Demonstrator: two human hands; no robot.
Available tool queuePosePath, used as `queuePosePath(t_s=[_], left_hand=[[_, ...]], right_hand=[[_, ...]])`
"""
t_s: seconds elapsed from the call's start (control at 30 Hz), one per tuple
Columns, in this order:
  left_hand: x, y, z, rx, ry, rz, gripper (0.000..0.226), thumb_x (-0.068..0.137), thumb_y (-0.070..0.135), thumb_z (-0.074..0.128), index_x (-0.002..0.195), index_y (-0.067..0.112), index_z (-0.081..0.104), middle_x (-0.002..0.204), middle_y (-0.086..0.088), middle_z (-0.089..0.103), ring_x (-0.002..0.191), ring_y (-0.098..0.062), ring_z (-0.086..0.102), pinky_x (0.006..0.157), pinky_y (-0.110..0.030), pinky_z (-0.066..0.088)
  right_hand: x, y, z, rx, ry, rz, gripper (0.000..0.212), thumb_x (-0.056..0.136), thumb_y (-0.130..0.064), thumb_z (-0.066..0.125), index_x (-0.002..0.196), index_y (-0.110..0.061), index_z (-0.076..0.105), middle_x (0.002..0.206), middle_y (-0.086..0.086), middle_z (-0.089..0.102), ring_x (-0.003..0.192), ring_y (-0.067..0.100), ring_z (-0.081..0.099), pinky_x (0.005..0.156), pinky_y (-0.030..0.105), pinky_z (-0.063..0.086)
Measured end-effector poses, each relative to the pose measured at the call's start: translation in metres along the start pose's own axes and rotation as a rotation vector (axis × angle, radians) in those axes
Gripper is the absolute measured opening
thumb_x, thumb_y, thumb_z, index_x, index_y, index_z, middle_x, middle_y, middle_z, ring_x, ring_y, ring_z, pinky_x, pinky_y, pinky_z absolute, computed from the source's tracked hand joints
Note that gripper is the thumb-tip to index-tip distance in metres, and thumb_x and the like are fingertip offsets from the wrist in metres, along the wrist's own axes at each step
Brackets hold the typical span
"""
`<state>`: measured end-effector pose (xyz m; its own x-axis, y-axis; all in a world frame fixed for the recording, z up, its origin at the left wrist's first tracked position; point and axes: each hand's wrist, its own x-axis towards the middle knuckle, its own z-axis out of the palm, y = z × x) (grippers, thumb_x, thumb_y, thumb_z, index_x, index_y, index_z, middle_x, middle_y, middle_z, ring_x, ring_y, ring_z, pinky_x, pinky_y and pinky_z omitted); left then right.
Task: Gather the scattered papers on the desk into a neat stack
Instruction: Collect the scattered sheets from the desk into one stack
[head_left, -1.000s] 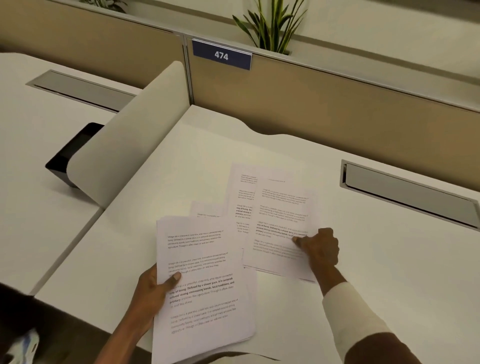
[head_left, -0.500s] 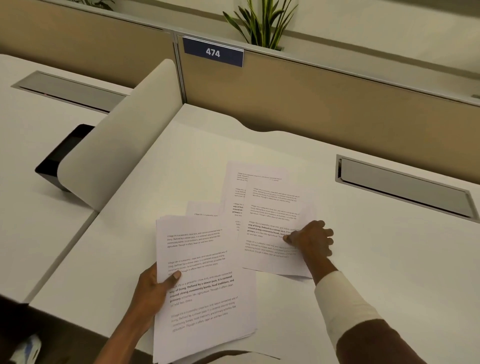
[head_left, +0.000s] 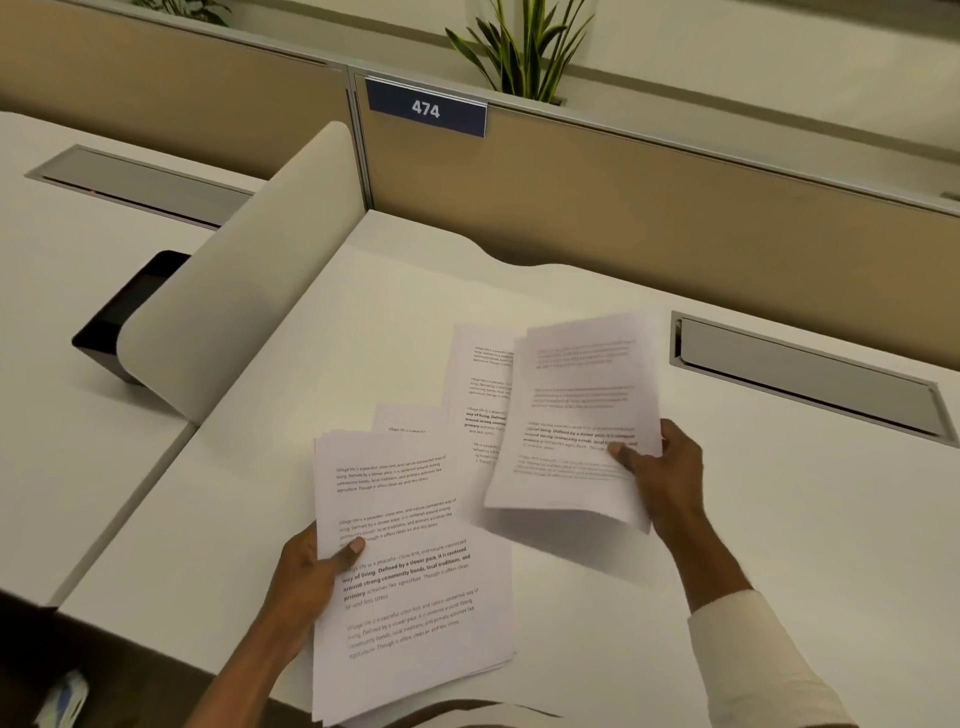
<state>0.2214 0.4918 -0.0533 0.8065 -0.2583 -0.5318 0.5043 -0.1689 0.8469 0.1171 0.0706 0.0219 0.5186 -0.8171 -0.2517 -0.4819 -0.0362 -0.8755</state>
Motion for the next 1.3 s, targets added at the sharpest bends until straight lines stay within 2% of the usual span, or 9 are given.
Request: queuePosePath(t_s=[0.13,0.23,0.43,0.57,0.7,0.83,1.0,1.17,1.3], left_hand=[[-0.005,0.003,0.000,-0.020,-0.012,-0.003,0.036,0.100,0.006,0.075,0.135,0.015,0.073,0.118,-0.009,0.086,0.101,-0.036,0.085,0.092,-0.062,0.066],[-0.005,0.003,0.003,-0.072,-0.014,-0.001,0.034,0.100,0.012,0.074,0.134,0.016,0.074,0.119,-0.010,0.085,0.101,-0.034,0.085,0.084,-0.052,0.070],[-0.014,0.013,0.014,-0.026,0.036,-0.034,0.038,0.100,0.060,0.060,0.120,0.034,0.078,0.108,0.008,0.087,0.093,-0.015,0.085,0.073,-0.026,0.066],[-0.015,0.008,0.014,-0.022,0.033,0.036,0.037,0.085,0.040,0.083,0.120,0.031,0.078,0.111,0.006,0.087,0.095,-0.021,0.086,0.070,-0.027,0.068],[-0.012,0.001,0.008,-0.002,0.030,0.042,0.034,0.096,0.014,0.080,0.127,0.028,0.076,0.115,0.003,0.087,0.098,-0.026,0.086,0.074,-0.036,0.071],[-0.008,-0.004,-0.001,-0.018,0.052,0.030,0.035,0.098,0.011,0.078,0.130,0.023,0.075,0.115,-0.002,0.087,0.099,-0.031,0.085,0.080,-0.047,0.071],[-0.008,-0.010,-0.006,-0.017,0.064,0.030,0.031,0.097,0.010,0.078,0.126,0.023,0.076,0.112,-0.001,0.087,0.096,-0.030,0.086,0.074,-0.044,0.071],[-0.004,-0.012,-0.006,-0.020,0.057,0.024,0.033,0.097,0.011,0.078,0.128,0.022,0.075,0.114,-0.002,0.087,0.098,-0.033,0.085,0.084,-0.056,0.069],[-0.003,-0.015,-0.007,-0.013,0.050,0.032,0.034,0.097,0.014,0.079,0.129,0.024,0.075,0.116,0.000,0.087,0.100,-0.030,0.085,0.081,-0.050,0.071]], right_hand=[[-0.016,-0.011,-0.003,0.285,-0.240,-0.014,0.041,0.076,-0.002,0.095,0.110,-0.019,0.082,0.106,0.002,0.086,0.093,0.021,0.085,0.075,0.031,0.067],[-0.042,0.002,0.023,0.276,-0.421,-0.003,0.044,0.075,0.000,0.095,0.116,-0.009,0.081,0.111,0.011,0.085,0.101,0.033,0.083,0.083,0.041,0.068],[-0.107,0.039,0.086,0.114,-0.631,0.021,0.048,0.073,-0.010,0.099,0.115,-0.014,0.076,0.111,-0.001,0.086,0.102,0.022,0.083,0.089,0.041,0.066],[-0.123,0.042,0.107,-0.177,-0.679,0.013,0.057,0.069,-0.040,0.098,0.115,-0.023,0.070,0.112,-0.009,0.083,0.100,0.012,0.080,0.091,0.042,0.066],[-0.105,0.023,0.108,-0.503,-0.399,-0.025,0.045,0.072,-0.065,0.085,0.087,-0.026,0.068,0.088,-0.015,0.075,0.085,0.012,0.071,0.079,0.035,0.058],[-0.059,0.001,0.097,-0.633,-0.080,-0.017,0.063,0.078,-0.071,0.080,0.115,-0.022,0.069,0.119,0.004,0.070,0.117,0.030,0.066,0.095,0.043,0.055],[-0.008,-0.022,0.092,-0.822,-0.039,0.088,0.099,0.078,-0.078,0.076,0.138,-0.002,0.053,0.140,0.021,0.057,0.135,0.041,0.052,0.106,0.051,0.047],[0.006,-0.036,0.100,-0.851,-0.070,0.149,0.108,0.071,-0.079,0.081,0.138,0.000,0.051,0.144,0.022,0.049,0.138,0.040,0.046,0.106,0.051,0.048],[0.008,-0.042,0.114,-0.961,-0.100,0.185,0.114,0.059,-0.081,0.086,0.135,-0.002,0.055,0.139,0.020,0.048,0.133,0.039,0.046,0.105,0.048,0.046]])
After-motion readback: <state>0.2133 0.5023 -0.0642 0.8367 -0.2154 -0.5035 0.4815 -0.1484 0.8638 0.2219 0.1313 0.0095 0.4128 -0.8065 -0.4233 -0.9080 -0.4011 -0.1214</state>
